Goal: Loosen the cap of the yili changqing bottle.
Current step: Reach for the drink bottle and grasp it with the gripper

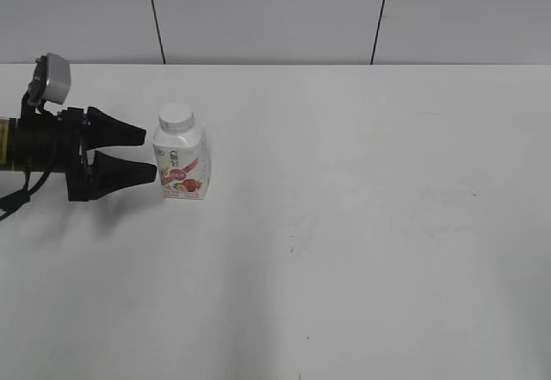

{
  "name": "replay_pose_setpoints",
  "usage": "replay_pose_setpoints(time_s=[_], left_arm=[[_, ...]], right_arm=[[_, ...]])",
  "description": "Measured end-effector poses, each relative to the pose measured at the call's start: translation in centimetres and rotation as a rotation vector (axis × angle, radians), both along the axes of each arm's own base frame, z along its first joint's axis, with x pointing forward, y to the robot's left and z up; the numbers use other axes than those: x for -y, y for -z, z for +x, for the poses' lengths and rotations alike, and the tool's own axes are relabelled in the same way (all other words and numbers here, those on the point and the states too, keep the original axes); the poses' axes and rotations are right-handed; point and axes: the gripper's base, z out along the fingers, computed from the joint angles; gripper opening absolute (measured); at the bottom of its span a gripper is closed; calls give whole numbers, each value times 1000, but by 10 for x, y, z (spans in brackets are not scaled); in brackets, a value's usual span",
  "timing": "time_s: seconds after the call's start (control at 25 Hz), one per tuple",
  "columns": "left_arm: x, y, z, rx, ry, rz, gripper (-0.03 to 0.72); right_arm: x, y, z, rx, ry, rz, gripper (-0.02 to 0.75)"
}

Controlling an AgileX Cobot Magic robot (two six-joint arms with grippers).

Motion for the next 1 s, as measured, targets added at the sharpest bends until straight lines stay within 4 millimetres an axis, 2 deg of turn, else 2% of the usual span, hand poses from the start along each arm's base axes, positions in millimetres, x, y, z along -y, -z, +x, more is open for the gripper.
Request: replay_pose_setpoints(time_s=[0.32,0.52,0.8,1.0], left_arm=[[5,25,24,-2,67,-15,562],[16,40,36,-3,123,-36,562],[37,53,40,-17,188,-43,562],[45,55,39,-23,211,-44,562]], right_arm=[[0,0,0,0,0,0,582],[0,0,0,0,0,0,582],[0,0,0,0,0,0,582],[0,0,0,0,0,0,582]])
